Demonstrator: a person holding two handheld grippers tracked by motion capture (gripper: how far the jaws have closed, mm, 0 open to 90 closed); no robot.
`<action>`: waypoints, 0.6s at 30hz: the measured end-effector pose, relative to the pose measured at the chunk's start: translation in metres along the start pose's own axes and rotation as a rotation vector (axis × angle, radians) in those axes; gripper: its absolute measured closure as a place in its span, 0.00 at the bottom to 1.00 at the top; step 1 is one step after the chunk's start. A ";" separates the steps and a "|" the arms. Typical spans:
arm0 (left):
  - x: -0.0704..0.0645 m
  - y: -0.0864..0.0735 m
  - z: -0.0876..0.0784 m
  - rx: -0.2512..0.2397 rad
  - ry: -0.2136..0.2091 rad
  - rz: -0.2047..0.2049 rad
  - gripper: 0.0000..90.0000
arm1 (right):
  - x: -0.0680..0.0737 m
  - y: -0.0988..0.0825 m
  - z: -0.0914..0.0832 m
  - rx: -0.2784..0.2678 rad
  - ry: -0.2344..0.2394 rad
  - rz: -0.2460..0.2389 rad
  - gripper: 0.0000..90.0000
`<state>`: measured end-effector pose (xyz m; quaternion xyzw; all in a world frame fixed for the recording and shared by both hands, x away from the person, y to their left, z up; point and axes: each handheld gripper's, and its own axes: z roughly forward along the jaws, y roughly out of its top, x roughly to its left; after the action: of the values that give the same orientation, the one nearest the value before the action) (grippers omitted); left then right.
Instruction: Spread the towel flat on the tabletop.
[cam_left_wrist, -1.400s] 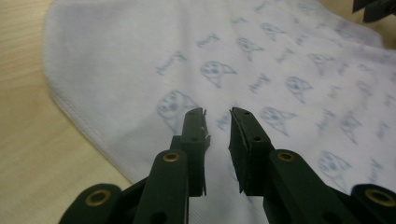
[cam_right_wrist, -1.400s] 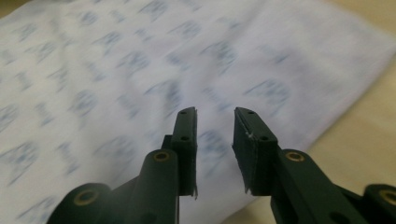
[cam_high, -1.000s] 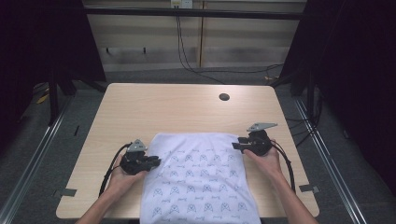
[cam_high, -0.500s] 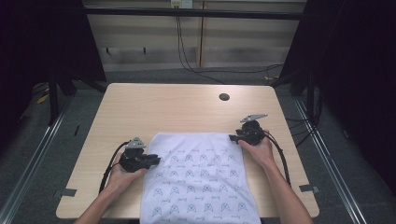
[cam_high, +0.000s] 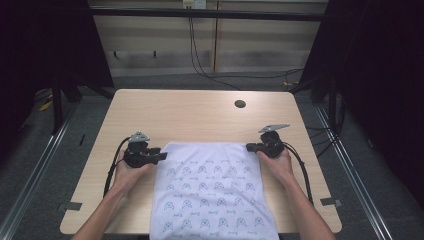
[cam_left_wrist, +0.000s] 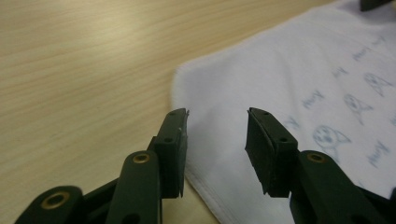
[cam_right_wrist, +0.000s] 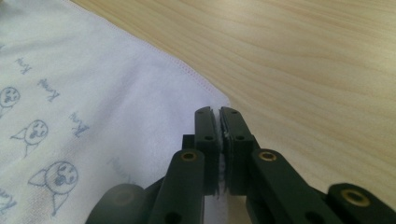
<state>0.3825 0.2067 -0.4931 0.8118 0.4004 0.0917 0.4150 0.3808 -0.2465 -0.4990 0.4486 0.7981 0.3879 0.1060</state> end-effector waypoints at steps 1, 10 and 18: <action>0.002 0.001 0.002 -0.002 0.005 -0.007 0.65 | 0.000 -0.001 -0.001 -0.006 0.001 0.002 0.96; 0.010 0.001 0.019 0.017 -0.019 -0.026 0.75 | -0.004 -0.004 -0.004 -0.005 0.012 0.021 0.96; 0.003 0.003 0.022 0.064 -0.070 -0.014 0.96 | -0.008 -0.002 -0.001 -0.003 0.038 0.029 0.96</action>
<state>0.3966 0.1949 -0.5058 0.8245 0.3939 0.0473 0.4035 0.3834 -0.2538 -0.5007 0.4527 0.7929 0.3988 0.0857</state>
